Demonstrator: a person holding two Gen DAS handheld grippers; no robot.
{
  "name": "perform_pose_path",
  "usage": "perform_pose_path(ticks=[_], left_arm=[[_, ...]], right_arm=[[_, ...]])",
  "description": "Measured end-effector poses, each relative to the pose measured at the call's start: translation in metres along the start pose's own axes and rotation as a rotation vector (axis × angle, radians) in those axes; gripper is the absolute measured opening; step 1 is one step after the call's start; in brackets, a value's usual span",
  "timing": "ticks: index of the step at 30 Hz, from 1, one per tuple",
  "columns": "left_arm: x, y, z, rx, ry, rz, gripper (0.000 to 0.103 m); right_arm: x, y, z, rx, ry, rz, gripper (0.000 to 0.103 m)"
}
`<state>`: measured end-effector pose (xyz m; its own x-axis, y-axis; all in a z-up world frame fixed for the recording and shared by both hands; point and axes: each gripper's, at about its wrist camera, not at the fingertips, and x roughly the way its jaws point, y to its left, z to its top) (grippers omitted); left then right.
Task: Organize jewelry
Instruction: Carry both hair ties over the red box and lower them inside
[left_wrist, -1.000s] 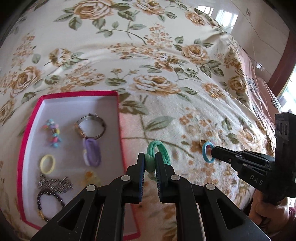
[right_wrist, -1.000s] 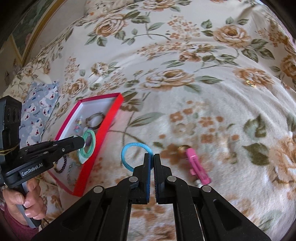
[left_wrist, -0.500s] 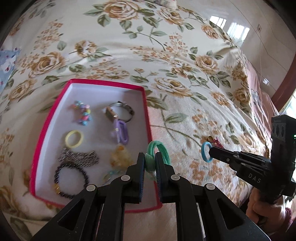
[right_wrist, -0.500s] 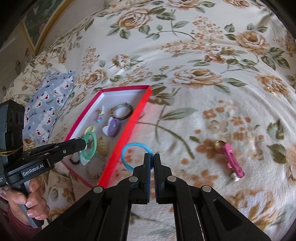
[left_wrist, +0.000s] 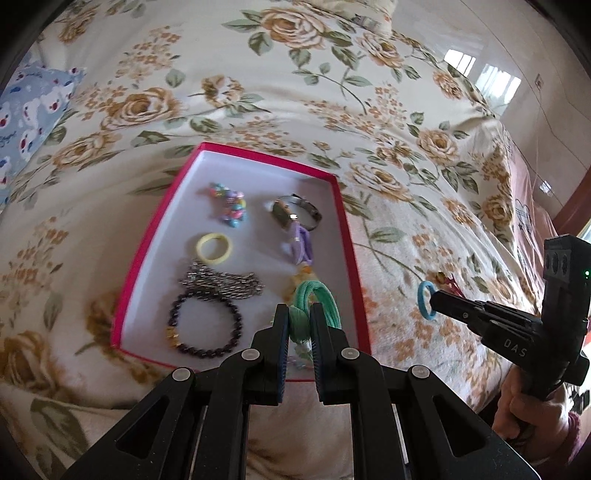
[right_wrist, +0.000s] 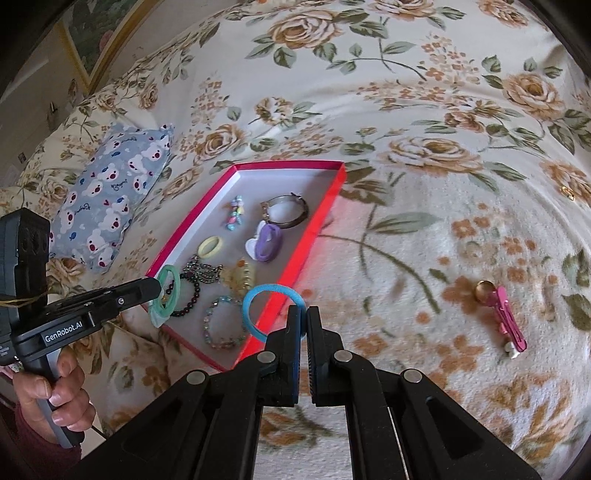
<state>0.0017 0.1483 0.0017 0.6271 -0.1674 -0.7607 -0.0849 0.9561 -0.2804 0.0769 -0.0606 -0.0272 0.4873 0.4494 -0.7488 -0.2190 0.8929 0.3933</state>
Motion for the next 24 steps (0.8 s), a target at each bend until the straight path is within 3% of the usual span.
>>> perform_pose_path(ticks=[13, 24], left_arm=[[-0.019, 0.042, -0.003, -0.099, -0.049, 0.049, 0.011], [0.001, 0.060, 0.007, -0.130, -0.040, 0.075, 0.011]], right_arm=[[0.020, 0.041, 0.010, -0.069, 0.010, 0.053, 0.003], [0.047, 0.058, 0.016, -0.096, 0.041, 0.060, 0.003]])
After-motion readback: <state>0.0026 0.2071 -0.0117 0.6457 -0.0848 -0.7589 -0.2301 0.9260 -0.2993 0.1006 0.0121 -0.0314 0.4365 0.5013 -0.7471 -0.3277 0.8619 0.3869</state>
